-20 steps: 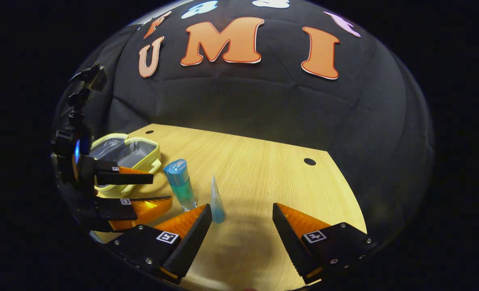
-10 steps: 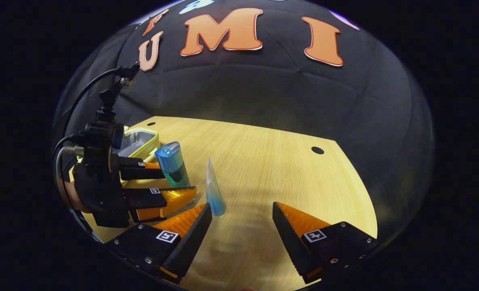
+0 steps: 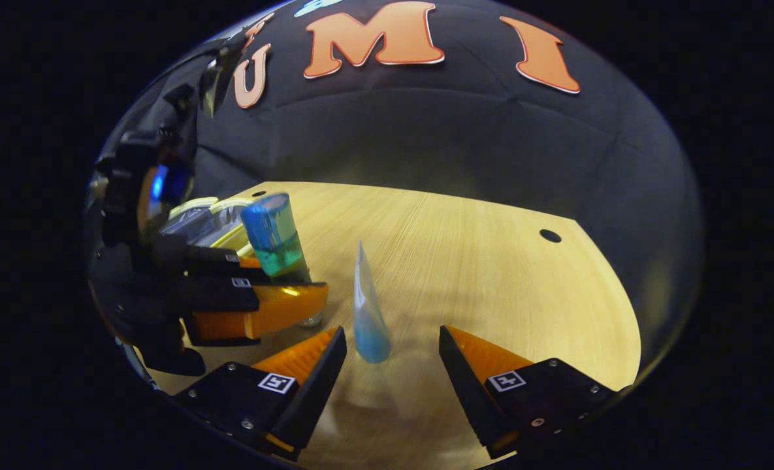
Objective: First open the suitcase, pack the skin care products into it, and then close the suitcase.
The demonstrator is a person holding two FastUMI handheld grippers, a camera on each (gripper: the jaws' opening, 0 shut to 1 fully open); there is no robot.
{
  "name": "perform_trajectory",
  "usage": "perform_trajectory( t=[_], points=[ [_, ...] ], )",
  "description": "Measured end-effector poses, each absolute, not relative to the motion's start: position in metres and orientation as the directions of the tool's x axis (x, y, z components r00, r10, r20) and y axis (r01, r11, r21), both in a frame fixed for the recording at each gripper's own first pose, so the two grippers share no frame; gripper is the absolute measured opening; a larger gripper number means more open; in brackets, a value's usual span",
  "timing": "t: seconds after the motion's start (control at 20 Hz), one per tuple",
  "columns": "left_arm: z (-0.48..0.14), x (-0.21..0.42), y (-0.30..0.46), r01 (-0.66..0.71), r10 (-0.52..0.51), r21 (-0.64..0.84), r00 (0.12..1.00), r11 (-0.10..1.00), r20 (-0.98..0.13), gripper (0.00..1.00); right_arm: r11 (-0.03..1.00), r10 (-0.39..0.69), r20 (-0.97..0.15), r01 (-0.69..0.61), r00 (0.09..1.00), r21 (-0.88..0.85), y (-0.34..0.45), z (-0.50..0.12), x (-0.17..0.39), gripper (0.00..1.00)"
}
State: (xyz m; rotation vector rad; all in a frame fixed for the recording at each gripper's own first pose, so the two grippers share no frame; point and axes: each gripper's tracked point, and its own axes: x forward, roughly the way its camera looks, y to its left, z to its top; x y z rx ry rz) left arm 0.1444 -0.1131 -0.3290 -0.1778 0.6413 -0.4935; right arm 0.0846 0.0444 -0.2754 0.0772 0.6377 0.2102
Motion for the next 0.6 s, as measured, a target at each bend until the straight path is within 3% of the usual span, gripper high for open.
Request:
perform_trajectory(
  t=[0.15, 0.25, 0.35, 0.45, 0.6],
  points=[
    [-0.311, 0.149, -0.105, 0.356, -0.484, -0.332, 0.707, 0.874, -0.515, 0.42, 0.971, 0.235, -0.584, -0.164, 0.777, 0.171, 0.049, -0.279, 0.091, 0.81],
    [-0.299, 0.151, -0.095, 0.329, -0.465, -0.335, 0.718, 0.883, -0.518, 0.42, 0.963, 0.264, -0.596, -0.176, 0.759, 0.202, 0.061, -0.284, 0.09, 0.66],
    [-0.283, 0.152, -0.086, 0.322, -0.452, -0.326, 0.738, 0.889, -0.501, 0.42, 0.963, 0.266, -0.599, -0.175, 0.755, 0.206, 0.065, -0.281, 0.089, 0.59],
    [-0.27, 0.153, -0.073, 0.315, -0.435, -0.311, 0.755, 0.897, -0.491, 0.42, 0.96, 0.27, -0.588, -0.17, 0.762, 0.221, 0.065, -0.274, 0.091, 0.43],
    [-0.262, 0.148, -0.047, 0.277, -0.406, -0.313, 0.766, 0.908, -0.499, 0.42, 0.948, 0.298, -0.594, -0.159, 0.747, 0.275, 0.072, -0.262, 0.085, 0.39]
  ],
)
